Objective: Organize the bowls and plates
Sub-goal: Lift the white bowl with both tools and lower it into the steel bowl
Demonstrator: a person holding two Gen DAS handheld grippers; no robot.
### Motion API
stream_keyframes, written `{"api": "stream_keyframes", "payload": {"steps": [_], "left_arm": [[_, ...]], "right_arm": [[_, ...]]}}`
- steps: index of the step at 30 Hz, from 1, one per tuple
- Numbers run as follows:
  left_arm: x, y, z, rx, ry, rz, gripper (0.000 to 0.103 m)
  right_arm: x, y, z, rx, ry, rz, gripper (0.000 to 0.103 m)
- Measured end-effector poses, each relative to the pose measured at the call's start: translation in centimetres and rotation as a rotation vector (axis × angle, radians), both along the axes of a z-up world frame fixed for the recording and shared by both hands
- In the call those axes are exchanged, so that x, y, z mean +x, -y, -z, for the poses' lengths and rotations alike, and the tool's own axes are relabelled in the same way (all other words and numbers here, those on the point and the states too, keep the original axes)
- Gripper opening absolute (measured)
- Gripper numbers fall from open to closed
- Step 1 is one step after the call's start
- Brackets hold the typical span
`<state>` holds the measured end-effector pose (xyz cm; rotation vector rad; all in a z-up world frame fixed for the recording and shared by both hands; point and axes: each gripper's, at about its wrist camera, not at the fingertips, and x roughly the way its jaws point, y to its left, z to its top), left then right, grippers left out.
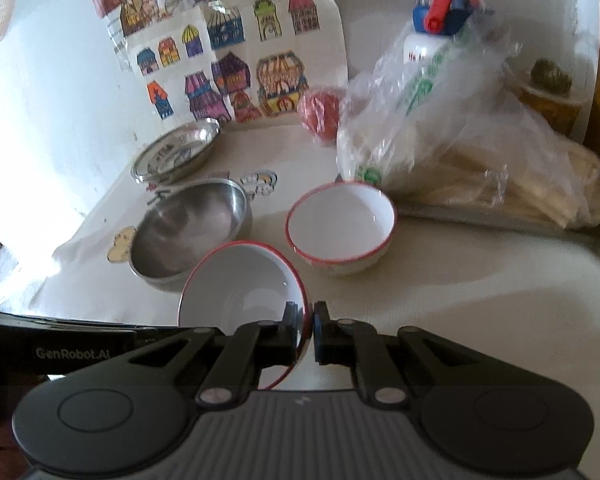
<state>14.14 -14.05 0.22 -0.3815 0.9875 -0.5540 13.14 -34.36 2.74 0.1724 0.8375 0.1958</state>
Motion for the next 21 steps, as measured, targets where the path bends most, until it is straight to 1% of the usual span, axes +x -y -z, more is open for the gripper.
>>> {"api": "stream_keyframes", "payload": {"steps": [5,11,16,21], "left_arm": [[0.5,-0.6,-2.4,-0.001,0.052,-0.010,0.012],[1.8,-2.6,-4.7,0.018,0.094,-0.061,0.012],[3.4,-5.2,-5.4,0.032,0.100,-0.127,0.012],[4.6,-6.9,-5.2,0.069,0.096,-0.163,0.012]], "right_arm": [[0.7,-0.8,-2.6,-0.017,0.049,-0.008,0.009],[2.9,-2.9,-4.7,-0.035,0.086,-0.055,0.009],[5.7,-5.2,-5.1,-0.022,0.086,-0.109,0.009],[7.6,-7.2,-4.6,-0.013,0.068,-0.153,0.009]]}}
